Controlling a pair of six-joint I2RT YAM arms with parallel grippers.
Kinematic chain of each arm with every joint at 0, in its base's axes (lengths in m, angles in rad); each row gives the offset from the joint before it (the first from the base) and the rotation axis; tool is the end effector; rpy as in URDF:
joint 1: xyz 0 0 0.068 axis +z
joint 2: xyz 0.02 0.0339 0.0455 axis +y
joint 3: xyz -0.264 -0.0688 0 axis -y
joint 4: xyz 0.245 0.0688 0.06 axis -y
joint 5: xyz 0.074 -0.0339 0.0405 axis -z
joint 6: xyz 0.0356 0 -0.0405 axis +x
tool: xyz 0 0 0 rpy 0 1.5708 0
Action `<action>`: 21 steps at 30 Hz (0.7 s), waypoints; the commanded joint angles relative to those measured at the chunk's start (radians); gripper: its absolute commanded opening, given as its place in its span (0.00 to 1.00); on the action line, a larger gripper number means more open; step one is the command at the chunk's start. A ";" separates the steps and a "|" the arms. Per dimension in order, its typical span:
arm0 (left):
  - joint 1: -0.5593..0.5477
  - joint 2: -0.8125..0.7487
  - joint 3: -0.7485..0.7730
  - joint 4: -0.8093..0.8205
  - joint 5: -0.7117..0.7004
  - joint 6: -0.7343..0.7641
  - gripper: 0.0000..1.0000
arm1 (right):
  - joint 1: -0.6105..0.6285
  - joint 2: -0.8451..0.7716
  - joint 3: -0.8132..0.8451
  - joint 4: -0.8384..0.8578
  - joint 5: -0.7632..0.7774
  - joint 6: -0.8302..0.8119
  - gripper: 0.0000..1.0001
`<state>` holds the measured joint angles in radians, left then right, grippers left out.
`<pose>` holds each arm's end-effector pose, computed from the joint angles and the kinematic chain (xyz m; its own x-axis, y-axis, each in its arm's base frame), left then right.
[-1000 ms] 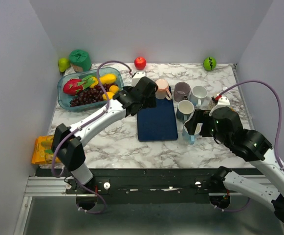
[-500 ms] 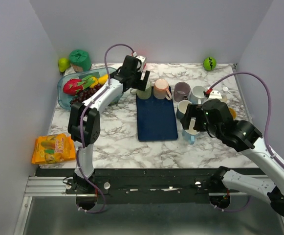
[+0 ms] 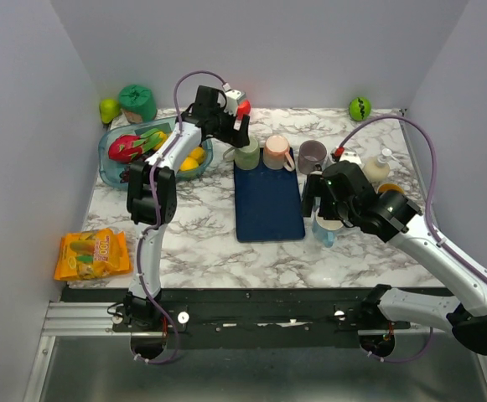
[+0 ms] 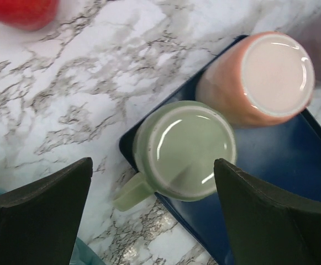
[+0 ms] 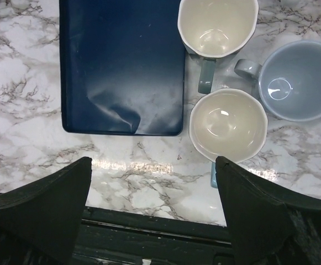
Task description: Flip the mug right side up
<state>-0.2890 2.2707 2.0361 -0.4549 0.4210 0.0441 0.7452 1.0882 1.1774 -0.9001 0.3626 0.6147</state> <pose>0.4986 -0.1634 0.2491 -0.5844 0.2157 -0.7823 0.5887 0.7762 -0.2257 0.1630 0.1332 0.3512 -0.6973 0.0903 -0.7110 -0.0640 0.9802 0.1872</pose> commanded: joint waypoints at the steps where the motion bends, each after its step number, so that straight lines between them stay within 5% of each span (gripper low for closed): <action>1: 0.030 0.010 0.004 -0.063 0.226 0.048 0.99 | 0.005 0.009 0.034 -0.043 0.027 0.048 0.98; 21: 0.019 0.012 -0.057 -0.192 0.236 0.146 0.98 | 0.005 0.003 0.018 -0.042 0.027 0.056 0.96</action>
<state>-0.2634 2.3394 2.0438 -0.6128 0.6483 0.1669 0.7452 1.0996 1.1778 -0.9295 0.3634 0.6582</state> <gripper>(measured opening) 0.988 0.966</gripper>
